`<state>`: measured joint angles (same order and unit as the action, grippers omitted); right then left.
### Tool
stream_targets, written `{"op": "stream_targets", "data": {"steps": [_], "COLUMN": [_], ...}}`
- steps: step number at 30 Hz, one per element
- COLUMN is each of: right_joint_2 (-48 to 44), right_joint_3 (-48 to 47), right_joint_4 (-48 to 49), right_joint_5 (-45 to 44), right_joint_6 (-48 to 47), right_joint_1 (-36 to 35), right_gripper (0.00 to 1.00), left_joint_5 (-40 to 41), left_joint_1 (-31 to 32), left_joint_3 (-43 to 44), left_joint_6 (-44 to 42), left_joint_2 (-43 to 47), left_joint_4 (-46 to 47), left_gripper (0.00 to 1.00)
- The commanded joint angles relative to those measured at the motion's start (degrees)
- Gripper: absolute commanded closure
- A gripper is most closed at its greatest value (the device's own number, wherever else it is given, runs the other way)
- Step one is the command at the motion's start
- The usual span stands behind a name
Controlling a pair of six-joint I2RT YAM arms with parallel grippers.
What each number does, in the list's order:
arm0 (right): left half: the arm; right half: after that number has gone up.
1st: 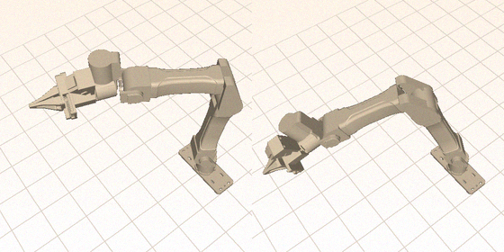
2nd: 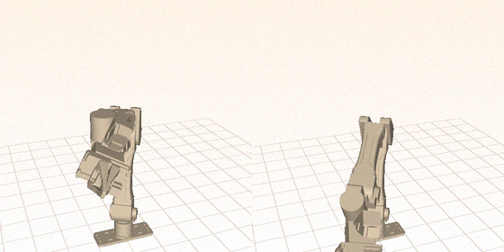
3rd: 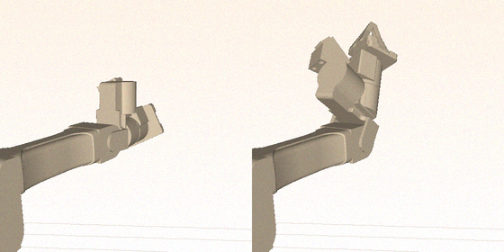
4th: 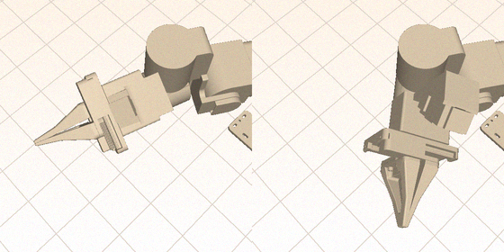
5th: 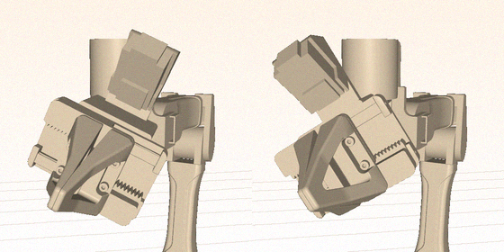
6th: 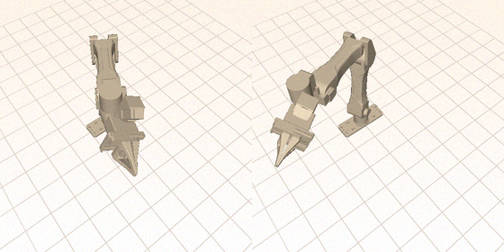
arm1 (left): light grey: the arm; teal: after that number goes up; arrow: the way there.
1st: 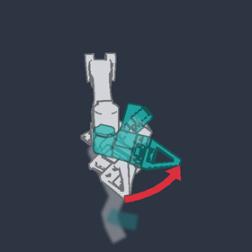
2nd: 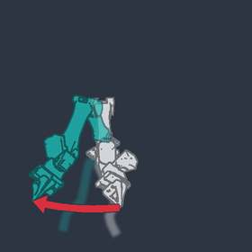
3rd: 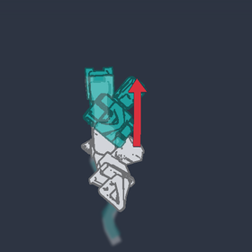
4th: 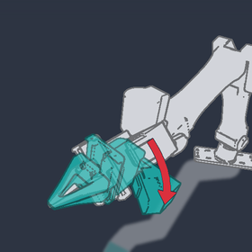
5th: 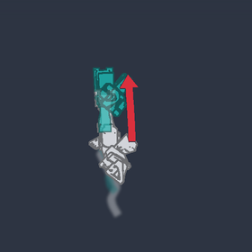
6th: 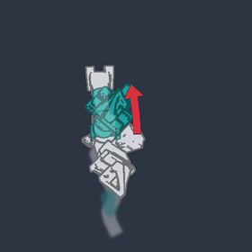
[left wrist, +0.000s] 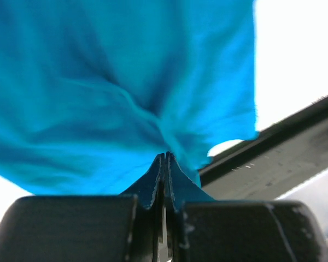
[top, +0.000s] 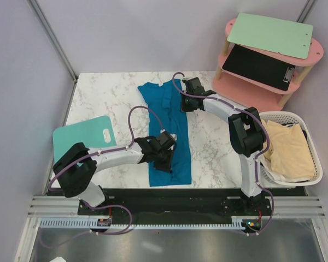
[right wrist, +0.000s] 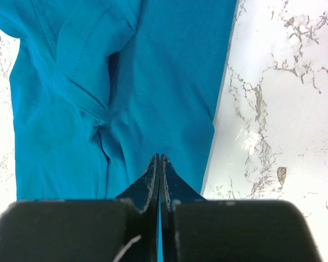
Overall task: Fold and stack the t-shirts
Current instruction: Rotate the tshirt 90 degrees, then grab the bottom of the folded rectangular tshirt with both arms
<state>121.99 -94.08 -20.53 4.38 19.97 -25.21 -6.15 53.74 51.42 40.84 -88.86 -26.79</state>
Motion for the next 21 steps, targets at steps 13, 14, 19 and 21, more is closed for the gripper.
{"op": "stream_targets", "data": {"steps": [13,14,19,21], "right_joint_2": [4.65,4.92,5.80,6.15], "right_joint_3": [-6.36,-6.90,-10.41,-11.38], "right_joint_4": [0.93,1.02,1.37,1.90], "right_joint_5": [3.61,3.70,4.14,4.49], "right_joint_6": [1.21,1.39,1.48,2.00], "right_joint_1": [0.51,0.51,0.69,0.95], "right_gripper": [1.00,1.00,1.00,1.00], "left_joint_5": [-1.14,-0.62,3.68,9.73], "left_joint_1": [7.96,7.96,7.88,7.70], "left_joint_3": [4.14,3.78,2.37,3.07], "left_joint_6": [3.72,3.81,3.02,2.58], "left_joint_2": [-7.38,-6.95,3.49,12.37], "left_joint_4": [2.00,1.83,1.21,-1.77], "left_gripper": [0.98,0.98,0.98,0.98]}}
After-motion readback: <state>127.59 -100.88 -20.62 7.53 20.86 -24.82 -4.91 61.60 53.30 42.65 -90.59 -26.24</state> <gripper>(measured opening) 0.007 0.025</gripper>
